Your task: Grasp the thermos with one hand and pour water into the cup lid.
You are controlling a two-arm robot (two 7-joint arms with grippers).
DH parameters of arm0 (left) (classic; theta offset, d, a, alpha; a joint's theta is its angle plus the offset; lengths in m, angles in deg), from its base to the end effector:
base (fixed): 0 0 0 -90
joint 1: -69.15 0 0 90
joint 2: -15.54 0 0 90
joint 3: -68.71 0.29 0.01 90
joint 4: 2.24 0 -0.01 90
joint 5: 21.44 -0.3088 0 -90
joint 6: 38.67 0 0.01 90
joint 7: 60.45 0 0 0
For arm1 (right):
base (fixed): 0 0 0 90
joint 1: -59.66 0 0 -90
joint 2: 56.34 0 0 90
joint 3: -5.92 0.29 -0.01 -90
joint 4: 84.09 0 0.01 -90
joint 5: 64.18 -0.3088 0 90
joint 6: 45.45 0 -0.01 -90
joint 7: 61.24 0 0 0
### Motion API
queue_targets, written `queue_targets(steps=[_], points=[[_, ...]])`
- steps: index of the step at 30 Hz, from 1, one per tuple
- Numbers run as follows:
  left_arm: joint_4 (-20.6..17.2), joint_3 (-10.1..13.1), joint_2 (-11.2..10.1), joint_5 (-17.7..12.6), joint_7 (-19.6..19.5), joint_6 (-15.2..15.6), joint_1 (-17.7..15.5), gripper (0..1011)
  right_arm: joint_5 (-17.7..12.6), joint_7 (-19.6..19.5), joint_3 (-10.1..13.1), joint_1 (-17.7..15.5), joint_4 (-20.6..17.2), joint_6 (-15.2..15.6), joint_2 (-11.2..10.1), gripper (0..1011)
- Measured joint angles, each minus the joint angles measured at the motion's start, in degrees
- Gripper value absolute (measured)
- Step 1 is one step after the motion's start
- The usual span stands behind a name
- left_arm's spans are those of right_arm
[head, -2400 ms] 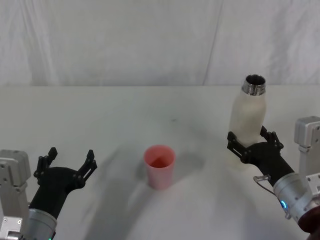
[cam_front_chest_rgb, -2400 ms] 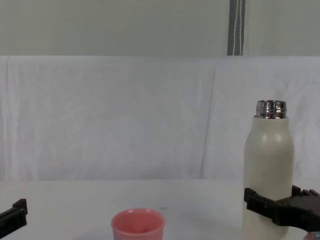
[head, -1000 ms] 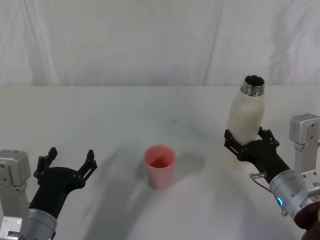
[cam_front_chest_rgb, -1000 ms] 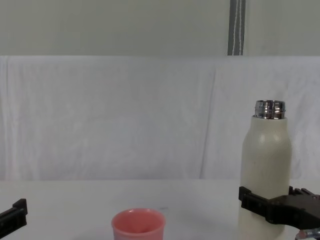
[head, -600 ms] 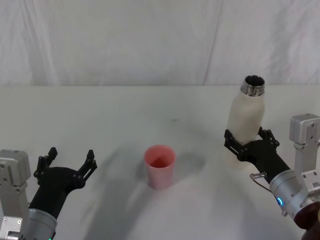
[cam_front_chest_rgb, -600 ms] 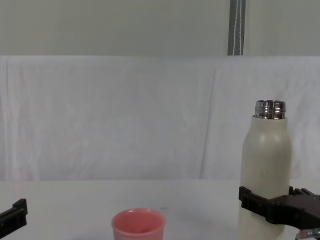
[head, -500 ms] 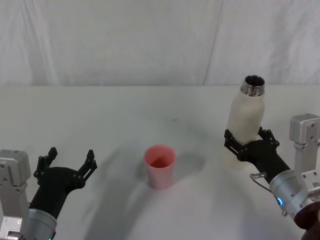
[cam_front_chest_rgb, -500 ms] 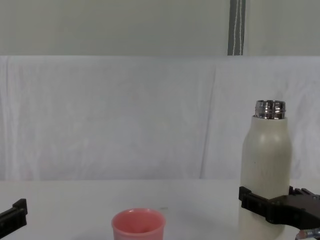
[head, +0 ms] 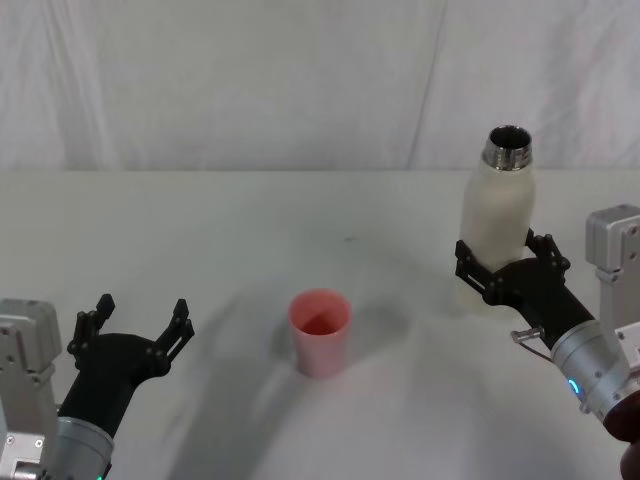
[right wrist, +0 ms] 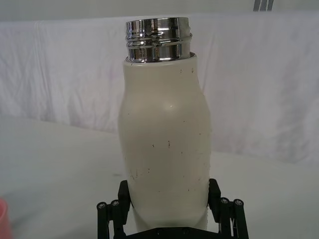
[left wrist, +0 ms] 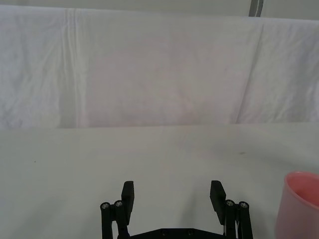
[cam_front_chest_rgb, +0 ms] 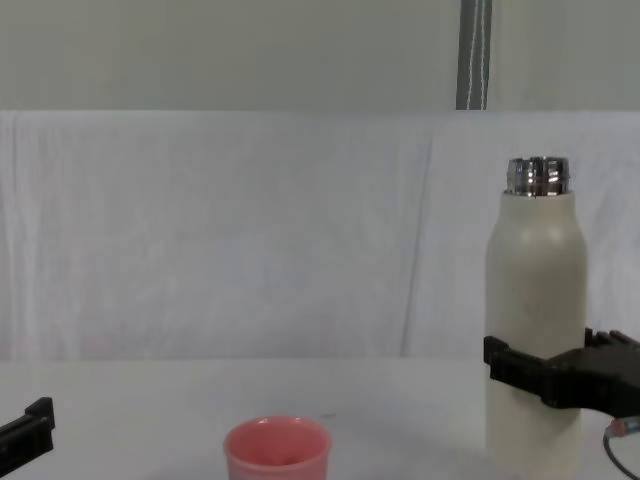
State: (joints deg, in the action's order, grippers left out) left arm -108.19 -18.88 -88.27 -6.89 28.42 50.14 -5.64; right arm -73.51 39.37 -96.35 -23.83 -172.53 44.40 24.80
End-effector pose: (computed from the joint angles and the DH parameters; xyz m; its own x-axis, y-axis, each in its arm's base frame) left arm 0.2530 0.0376 -0.2852 0.1243 0.9917 -0.0327 -0.9922 0.1237 -0.0176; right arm 0.3546 0.0214 -0.2773 0.3818 -0.9240 0.0217 0.9226 0.3824 0.0510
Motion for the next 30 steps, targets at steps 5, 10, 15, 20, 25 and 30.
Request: queue_targets(steps=[5,10,15,20,25,30], points=[[0.0,0.0,0.0,0.0,0.0,0.0,0.0,1001,1.91,-0.33,-0.07,-0.28,-2.0,0.64,-1.26,951],[0.0,0.0,0.0,0.0,0.0,0.0,0.0,1001,5.35,-1.01,-0.3,-0.94,-4.55,1.26,-3.1,951],[0.0,0.0,0.0,0.0,0.0,0.0,0.0,1001,8.19,-1.3,-0.28,-1.97,-6.6,1.78,-4.43,951],[0.0,0.01,0.0,0.0,0.0,0.0,0.0,1001,10.64,-1.36,0.13,-3.32,-8.32,2.23,-5.55,951],[0.0,0.0,0.0,0.0,0.0,0.0,0.0,1001,13.82,-1.86,0.26,-4.6,-10.08,2.6,-6.42,951],[0.0,0.0,0.0,0.0,0.0,0.0,0.0,1001,17.21,-2.37,0.05,-5.58,-11.52,2.67,-7.11,951]])
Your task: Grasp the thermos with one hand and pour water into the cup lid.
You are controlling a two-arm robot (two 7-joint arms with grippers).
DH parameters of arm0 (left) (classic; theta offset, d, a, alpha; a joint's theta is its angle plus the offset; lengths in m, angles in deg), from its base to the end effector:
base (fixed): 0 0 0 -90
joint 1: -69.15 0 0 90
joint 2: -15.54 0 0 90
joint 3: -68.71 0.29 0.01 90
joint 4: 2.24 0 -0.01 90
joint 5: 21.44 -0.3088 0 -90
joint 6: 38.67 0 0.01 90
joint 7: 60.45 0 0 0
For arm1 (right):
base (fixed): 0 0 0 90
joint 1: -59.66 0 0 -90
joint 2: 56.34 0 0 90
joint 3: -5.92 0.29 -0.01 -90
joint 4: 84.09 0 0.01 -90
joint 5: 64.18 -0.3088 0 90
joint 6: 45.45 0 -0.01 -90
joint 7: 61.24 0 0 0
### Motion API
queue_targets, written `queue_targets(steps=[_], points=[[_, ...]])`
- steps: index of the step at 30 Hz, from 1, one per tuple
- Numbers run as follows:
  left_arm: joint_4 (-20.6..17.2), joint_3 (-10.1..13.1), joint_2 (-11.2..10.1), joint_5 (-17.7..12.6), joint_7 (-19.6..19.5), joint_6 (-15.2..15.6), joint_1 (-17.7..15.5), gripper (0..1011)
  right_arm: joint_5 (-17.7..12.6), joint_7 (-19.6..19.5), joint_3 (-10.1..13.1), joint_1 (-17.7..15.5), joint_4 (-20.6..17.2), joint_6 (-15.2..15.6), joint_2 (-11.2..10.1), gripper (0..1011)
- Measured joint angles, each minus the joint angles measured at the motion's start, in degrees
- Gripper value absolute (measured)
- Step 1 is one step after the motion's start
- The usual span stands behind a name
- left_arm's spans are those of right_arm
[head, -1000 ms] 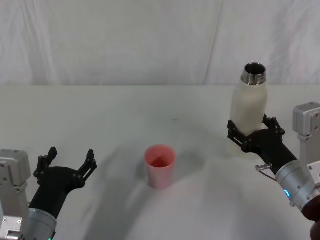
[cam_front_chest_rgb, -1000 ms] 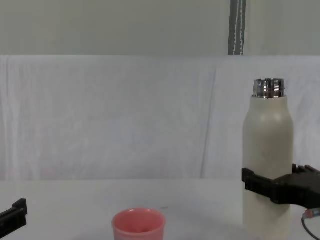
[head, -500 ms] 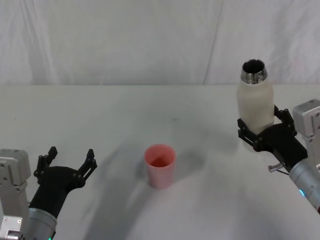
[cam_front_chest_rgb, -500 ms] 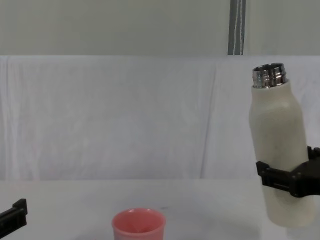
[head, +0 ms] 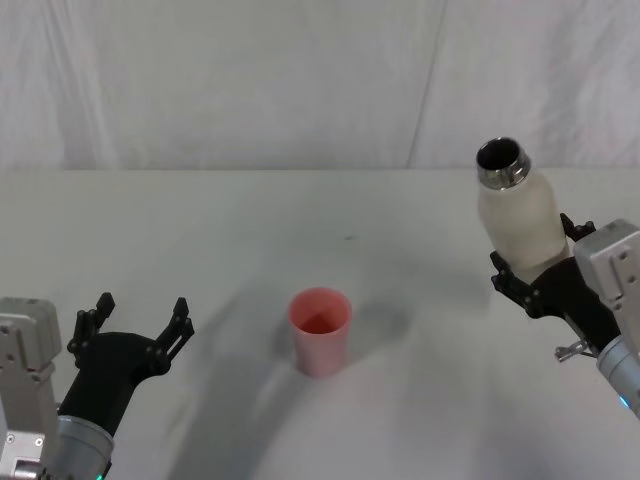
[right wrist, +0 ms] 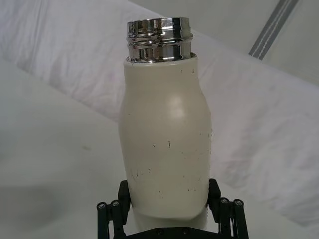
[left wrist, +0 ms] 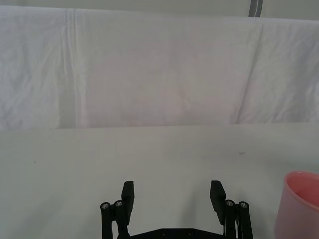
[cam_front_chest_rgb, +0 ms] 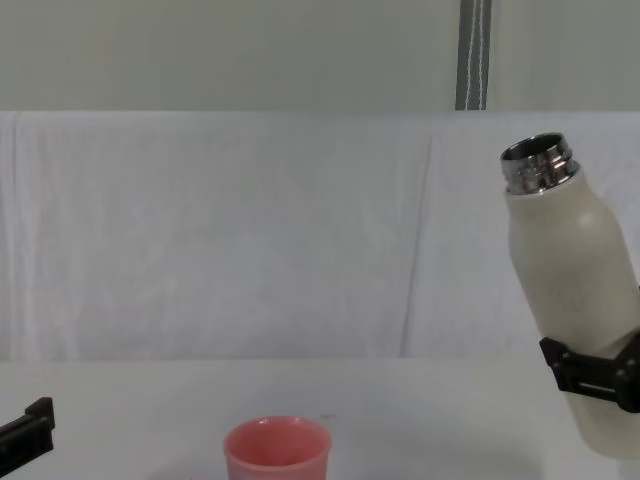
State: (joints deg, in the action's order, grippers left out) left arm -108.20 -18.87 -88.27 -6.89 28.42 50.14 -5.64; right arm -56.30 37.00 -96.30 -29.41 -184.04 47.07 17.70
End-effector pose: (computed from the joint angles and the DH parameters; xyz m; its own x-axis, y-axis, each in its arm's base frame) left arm 0.2530 0.0375 -0.2852 0.1245 0.9917 -0.0327 -0.9921 0.1239 -0.0177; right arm 0.3225 -0.0012 -0.2495 0.3171 -0.8560 0.4083 0.9333 0.3582 0.0261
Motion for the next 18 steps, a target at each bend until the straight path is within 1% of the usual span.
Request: queue_targets(steps=[2,3,5,6,7,8,11,12,18], points=[[0.0,0.0,0.0,0.0,0.0,0.0,0.0,1001,0.98,-0.14,-0.13,-0.19,-0.28,0.0,-0.13,951],[0.0,0.0,0.0,0.0,0.0,0.0,0.0,1001,2.17,-0.32,-0.33,-0.36,-0.59,-0.02,-0.3,951],[0.0,0.01,0.0,0.0,0.0,0.0,0.0,1001,3.49,-0.46,-0.59,-0.52,-0.9,-0.12,-0.49,951],[0.0,0.0,0.0,0.0,0.0,0.0,0.0,1001,4.95,-0.68,-0.87,-0.66,-1.18,-0.26,-0.69,951],[0.0,0.0,0.0,0.0,0.0,0.0,0.0,1001,5.41,-0.74,-0.99,-0.7,-1.28,-0.3,-0.77,951],[0.0,0.0,0.0,0.0,0.0,0.0,0.0,1001,6.77,-0.76,-1.31,-0.78,-1.57,-0.3,-1.03,951],[0.0,0.0,0.0,0.0,0.0,0.0,0.0,1001,8.89,-0.73,-1.89,-0.81,-1.97,-0.11,-1.56,951],[0.0,0.0,0.0,0.0,0.0,0.0,0.0,1001,10.32,-0.72,-2.25,-0.81,-2.12,-0.04,-1.83,951],[0.0,0.0,0.0,0.0,0.0,0.0,0.0,1001,15.03,-0.97,-3.58,-0.53,-2.28,-0.18,-2.13,951]])
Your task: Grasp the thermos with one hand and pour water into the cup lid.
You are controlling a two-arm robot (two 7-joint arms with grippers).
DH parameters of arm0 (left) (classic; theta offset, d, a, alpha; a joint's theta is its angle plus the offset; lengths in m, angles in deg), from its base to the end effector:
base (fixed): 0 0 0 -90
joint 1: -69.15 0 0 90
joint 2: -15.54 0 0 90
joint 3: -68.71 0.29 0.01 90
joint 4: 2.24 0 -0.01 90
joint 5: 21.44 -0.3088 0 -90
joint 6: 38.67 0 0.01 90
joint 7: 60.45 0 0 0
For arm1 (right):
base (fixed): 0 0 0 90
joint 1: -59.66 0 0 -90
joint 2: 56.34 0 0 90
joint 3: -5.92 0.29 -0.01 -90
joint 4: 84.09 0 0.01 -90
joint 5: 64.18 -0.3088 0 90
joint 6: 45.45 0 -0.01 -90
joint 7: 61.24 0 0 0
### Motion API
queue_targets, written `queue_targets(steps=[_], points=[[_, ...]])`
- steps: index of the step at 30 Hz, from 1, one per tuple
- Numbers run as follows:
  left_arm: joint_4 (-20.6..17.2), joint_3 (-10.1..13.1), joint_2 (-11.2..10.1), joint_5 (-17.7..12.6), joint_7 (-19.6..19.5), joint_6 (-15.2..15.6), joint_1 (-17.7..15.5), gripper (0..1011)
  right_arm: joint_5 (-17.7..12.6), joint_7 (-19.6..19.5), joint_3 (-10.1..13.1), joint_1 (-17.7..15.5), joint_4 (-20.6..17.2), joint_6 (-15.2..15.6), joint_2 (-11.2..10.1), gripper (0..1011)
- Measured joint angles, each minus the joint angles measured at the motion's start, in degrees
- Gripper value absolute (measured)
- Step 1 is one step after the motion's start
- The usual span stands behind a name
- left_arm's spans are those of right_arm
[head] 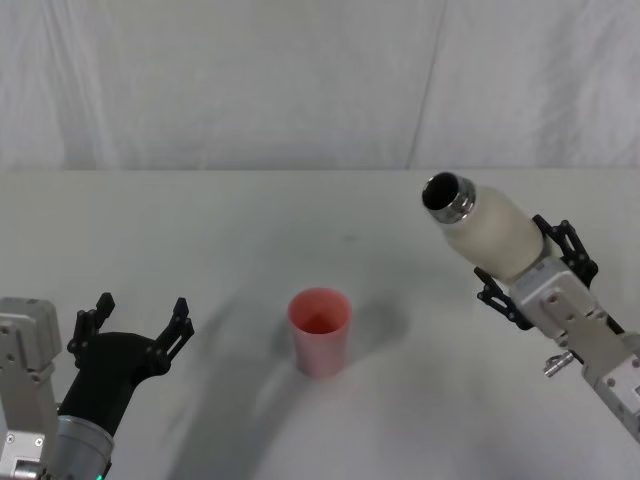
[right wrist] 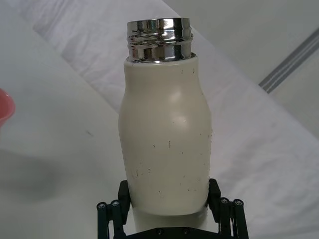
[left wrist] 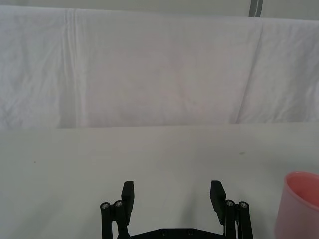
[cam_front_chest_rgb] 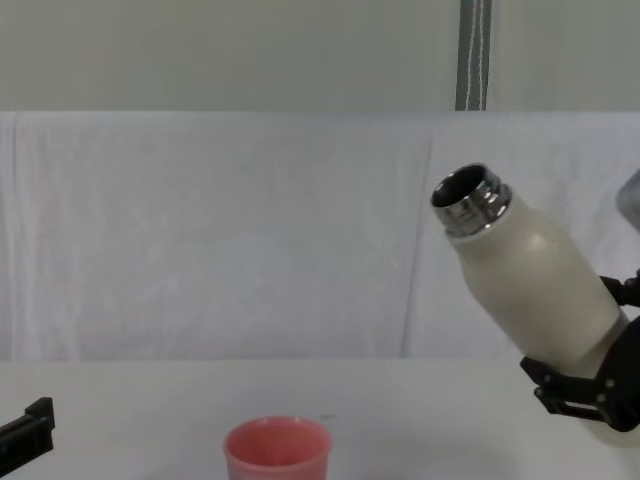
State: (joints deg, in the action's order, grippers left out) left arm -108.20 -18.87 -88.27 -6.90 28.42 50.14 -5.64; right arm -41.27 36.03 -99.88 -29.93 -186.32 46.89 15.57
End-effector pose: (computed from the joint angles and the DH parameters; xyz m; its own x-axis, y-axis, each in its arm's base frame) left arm 0.2530 0.0375 -0.2852 0.1245 0.9917 -0.0326 -0.9921 0.1239 -0.0177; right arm 0.3133 0.0114 -0.2462 0.2858 -0.7024 0.6518 0.9222 0.3866 0.0122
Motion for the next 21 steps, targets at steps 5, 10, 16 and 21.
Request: queue_targets(steps=[5,10,16,21], points=[[0.0,0.0,0.0,0.0,0.0,0.0,0.0,1001,2.59,-0.22,-1.05,0.67,0.45,-0.34,0.31,951],[0.0,0.0,0.0,0.0,0.0,0.0,0.0,1001,5.88,-0.35,-2.46,1.94,1.53,-0.72,0.31,951],[0.0,0.0,0.0,0.0,0.0,0.0,0.0,1001,9.38,-0.36,-4.08,3.39,2.74,-0.93,-0.32,951],[0.0,0.0,0.0,0.0,0.0,0.0,0.0,1001,12.77,-0.35,-5.74,4.45,3.68,-1.02,-1.29,951]])
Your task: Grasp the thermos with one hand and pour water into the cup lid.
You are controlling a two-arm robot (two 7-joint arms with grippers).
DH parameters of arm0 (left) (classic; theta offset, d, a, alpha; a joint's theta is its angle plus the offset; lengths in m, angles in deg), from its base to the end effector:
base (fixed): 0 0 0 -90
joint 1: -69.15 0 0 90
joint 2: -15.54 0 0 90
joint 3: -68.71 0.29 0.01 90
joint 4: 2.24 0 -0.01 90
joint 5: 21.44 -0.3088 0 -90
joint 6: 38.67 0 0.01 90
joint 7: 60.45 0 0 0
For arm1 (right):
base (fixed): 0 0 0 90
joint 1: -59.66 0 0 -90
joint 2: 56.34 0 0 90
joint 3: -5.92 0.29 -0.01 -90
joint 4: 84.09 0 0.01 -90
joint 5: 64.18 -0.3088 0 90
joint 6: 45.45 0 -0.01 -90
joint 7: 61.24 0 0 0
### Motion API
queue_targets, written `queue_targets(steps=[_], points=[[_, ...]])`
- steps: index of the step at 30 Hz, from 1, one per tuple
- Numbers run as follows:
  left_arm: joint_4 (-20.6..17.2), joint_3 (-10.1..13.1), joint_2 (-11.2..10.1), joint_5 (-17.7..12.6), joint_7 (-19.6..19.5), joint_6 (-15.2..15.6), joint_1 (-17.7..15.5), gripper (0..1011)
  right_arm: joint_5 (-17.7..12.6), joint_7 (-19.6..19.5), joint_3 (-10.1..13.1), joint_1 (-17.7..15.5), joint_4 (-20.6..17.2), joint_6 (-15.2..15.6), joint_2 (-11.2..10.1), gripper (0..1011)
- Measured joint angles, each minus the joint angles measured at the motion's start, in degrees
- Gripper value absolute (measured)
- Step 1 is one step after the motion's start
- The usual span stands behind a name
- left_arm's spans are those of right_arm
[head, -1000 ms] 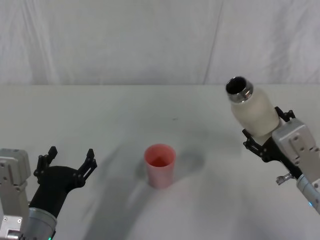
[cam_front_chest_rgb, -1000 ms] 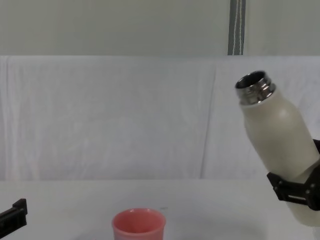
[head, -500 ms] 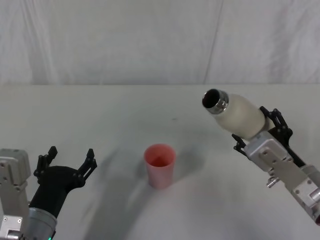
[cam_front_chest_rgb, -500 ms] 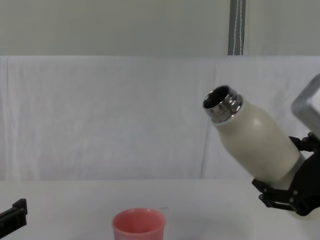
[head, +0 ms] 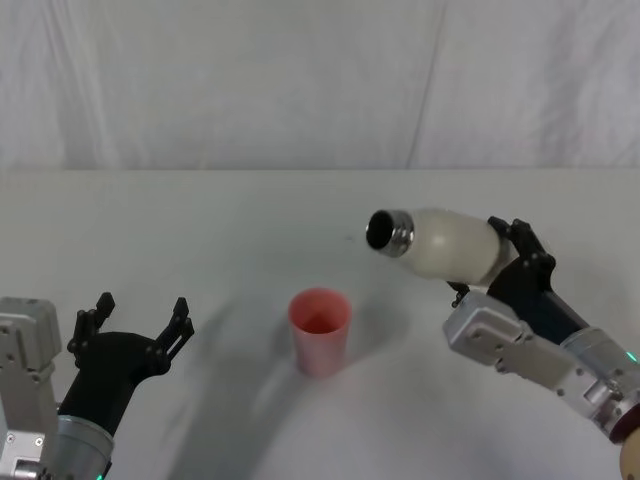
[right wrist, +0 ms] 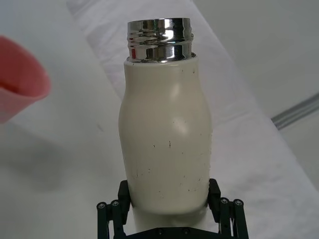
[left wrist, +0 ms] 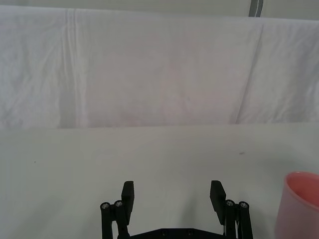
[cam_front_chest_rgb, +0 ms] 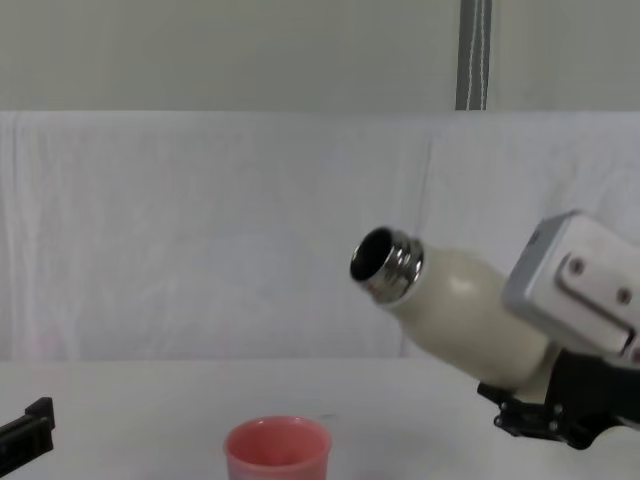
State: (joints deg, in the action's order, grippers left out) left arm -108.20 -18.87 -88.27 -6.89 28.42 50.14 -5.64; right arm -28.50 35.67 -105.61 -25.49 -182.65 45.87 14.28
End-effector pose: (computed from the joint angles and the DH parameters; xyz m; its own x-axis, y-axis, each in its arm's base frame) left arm 0.2530 0.0375 -0.2852 0.1245 0.9917 -0.0327 -0.9921 0.1239 -0.0177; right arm 0.3264 0.0292 -0.2514 0.2585 -0.5024 0.8251 0.8987 0.4383 -0.0147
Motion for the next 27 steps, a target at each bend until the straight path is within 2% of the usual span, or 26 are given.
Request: queue_targets(steps=[4,14,18,27], points=[[0.0,0.0,0.0,0.0,0.0,0.0,0.0,1001,2.33,0.07,-1.01,0.54,0.11,-0.04,-0.92,951],[0.0,0.0,0.0,0.0,0.0,0.0,0.0,1001,5.72,-0.71,-2.14,0.85,0.11,0.43,-1.89,951],[0.0,0.0,0.0,0.0,0.0,0.0,0.0,1001,8.16,-1.44,-3.01,0.93,0.29,0.73,-2.45,951],[0.0,0.0,0.0,0.0,0.0,0.0,0.0,1001,10.29,-1.7,-4.22,0.76,0.86,1.12,-2.91,951]])
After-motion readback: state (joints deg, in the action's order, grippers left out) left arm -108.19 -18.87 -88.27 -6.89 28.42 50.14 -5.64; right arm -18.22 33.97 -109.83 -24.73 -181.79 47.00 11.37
